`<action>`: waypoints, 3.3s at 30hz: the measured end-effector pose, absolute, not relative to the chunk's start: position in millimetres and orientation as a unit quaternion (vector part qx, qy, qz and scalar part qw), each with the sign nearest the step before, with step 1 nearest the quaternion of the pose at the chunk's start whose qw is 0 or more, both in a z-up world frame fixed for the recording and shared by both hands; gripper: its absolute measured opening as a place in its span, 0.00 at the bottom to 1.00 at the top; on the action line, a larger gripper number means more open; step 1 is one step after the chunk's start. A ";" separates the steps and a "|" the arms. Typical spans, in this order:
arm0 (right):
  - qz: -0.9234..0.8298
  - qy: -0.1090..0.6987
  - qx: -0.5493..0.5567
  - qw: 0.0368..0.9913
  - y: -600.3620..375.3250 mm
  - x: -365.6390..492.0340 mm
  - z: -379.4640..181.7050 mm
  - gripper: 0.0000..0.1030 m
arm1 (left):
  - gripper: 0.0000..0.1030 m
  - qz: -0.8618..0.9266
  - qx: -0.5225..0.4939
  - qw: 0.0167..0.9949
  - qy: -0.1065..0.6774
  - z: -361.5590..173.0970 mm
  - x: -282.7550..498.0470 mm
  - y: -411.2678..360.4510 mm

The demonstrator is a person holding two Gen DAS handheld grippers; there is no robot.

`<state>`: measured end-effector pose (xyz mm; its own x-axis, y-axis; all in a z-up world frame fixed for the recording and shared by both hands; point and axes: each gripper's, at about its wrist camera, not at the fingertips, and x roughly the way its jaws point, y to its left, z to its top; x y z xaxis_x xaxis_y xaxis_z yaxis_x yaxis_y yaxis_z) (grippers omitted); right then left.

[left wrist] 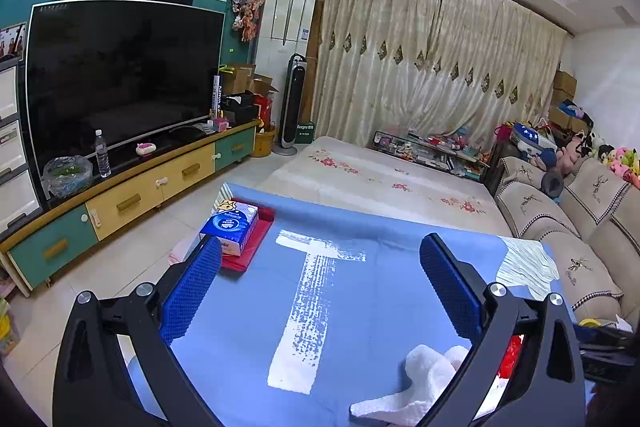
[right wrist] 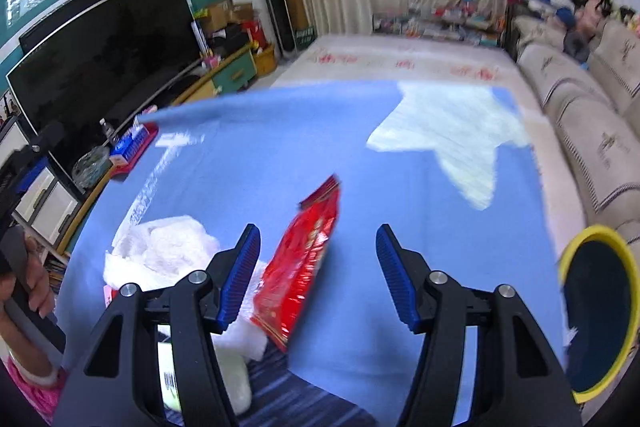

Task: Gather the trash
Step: 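Grasp the red snack wrapper with the right gripper, then carry the red wrapper over the bin and open the right gripper, then grasp the white lotion bottle with green label with the left gripper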

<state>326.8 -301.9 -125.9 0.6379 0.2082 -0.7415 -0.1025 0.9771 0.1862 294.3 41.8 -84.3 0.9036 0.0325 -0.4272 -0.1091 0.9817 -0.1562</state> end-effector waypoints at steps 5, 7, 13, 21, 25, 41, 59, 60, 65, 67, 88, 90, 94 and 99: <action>0.083 0.435 0.078 0.893 -304.6 330.0 -145.3 0.54 | 0.95 0.036 -0.083 0.971 0.221 -86.7 286.9 27.0; 0.089 0.436 0.084 0.892 -303.7 333.8 -150.1 0.43 | 0.95 0.034 -0.084 0.971 0.222 -86.7 285.7 25.3; 0.110 0.425 0.098 0.893 -305.7 331.1 -149.8 0.05 | 0.95 0.028 -0.081 0.971 0.225 -87.8 286.2 20.5; 0.035 0.349 0.112 0.930 -346.0 314.3 -119.5 0.04 | 0.95 0.018 -0.073 0.970 0.231 -91.8 285.0 9.3; -0.029 0.301 0.126 0.945 -382.8 293.4 -98.0 0.04 | 0.95 0.014 -0.069 0.970 0.232 -92.9 284.2 5.8; -0.249 0.295 0.200 0.900 -574.0 228.2 -123.3 0.05 | 0.95 0.007 -0.064 0.971 0.230 -91.9 280.1 -2.0; -0.271 0.309 0.215 0.886 -584.5 225.9 -147.7 0.32 | 0.95 -0.011 -0.051 0.972 0.230 -91.7 276.4 -11.3; -0.267 0.308 0.214 0.888 -582.0 225.8 -147.3 0.32 | 0.95 -0.018 -0.047 0.971 0.232 -91.5 276.2 -13.7; -0.251 0.312 0.222 0.889 -575.9 225.2 -148.7 0.34 | 0.95 -0.093 -0.023 0.967 0.236 -84.8 266.8 -30.5; -0.248 0.314 0.225 0.889 -572.9 224.7 -147.5 0.35 | 0.95 -0.127 0.006 0.963 0.238 -82.6 258.2 -42.3; -0.219 0.308 0.252 0.891 -567.2 217.2 -146.4 0.41 | 0.90 -0.394 0.208 0.823 0.352 -132.7 187.6 -122.0; -0.219 0.308 0.255 0.890 -567.8 216.9 -146.7 0.42 | 0.89 -0.391 0.222 0.817 0.362 -140.6 190.4 -127.8; -0.219 0.310 0.258 0.889 -571.7 215.9 -148.7 0.42 | 0.82 -0.404 0.230 0.798 0.382 -151.7 193.8 -135.6; -0.219 0.311 0.264 0.886 -575.2 215.3 -152.8 0.42 | 0.78 -0.404 0.251 0.788 0.392 -157.6 198.5 -144.5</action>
